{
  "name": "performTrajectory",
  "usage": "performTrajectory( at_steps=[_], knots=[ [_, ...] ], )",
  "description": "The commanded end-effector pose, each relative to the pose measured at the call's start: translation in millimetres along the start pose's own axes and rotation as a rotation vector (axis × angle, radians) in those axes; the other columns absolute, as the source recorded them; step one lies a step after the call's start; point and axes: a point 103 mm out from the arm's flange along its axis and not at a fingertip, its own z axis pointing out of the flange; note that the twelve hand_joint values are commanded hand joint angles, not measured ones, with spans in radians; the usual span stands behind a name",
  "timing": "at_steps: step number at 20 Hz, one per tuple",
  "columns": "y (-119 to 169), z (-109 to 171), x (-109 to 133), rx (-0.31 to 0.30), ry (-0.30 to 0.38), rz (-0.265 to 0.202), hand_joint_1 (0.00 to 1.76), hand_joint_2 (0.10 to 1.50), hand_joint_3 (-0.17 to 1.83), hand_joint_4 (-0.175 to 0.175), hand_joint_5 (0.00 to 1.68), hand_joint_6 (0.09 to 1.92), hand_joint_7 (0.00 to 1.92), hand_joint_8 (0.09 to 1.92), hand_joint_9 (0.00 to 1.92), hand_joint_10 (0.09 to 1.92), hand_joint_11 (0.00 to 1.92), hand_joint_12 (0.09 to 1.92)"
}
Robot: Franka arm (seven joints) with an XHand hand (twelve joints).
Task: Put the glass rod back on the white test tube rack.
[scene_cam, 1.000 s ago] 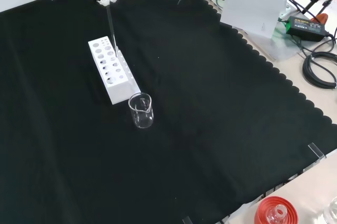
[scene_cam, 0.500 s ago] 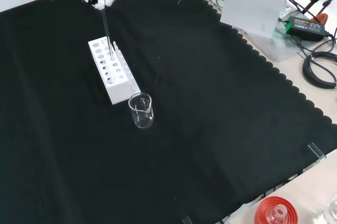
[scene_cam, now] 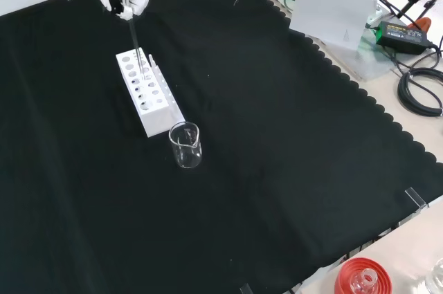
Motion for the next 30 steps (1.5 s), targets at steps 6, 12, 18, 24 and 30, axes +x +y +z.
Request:
performTrajectory(
  at_steps=[6, 12, 18, 24, 30],
  knots=[
    [4.2, 8.4, -4.2, 0.013, -0.007, -0.006, 1.32, 0.63, 0.77, -0.175, 1.13, 0.77, 1.3, 0.89, 1.65, 0.56, 1.53, 0.72],
    [-2.7, 0.0, -0.1, 0.002, -0.007, -0.005, 1.32, 0.63, 0.77, -0.175, 1.13, 0.77, 1.3, 0.89, 1.65, 0.56, 1.53, 0.72],
    [-12.1, -4.0, 6.8, -0.002, -0.027, -0.002, 1.32, 0.63, 0.77, -0.175, 1.13, 0.77, 1.3, 0.89, 1.65, 0.56, 1.53, 0.72],
    [-10.7, -1.7, 10.9, -0.012, 0.004, -0.003, 1.32, 0.63, 0.77, -0.175, 1.12, 0.77, 1.3, 0.89, 1.65, 0.56, 1.53, 0.72],
    [-8.0, 4.9, 10.4, -0.008, 0.012, -0.006, 1.32, 0.63, 0.77, -0.175, 1.12, 0.77, 1.3, 0.89, 1.65, 0.56, 1.53, 0.72]
  ],
)
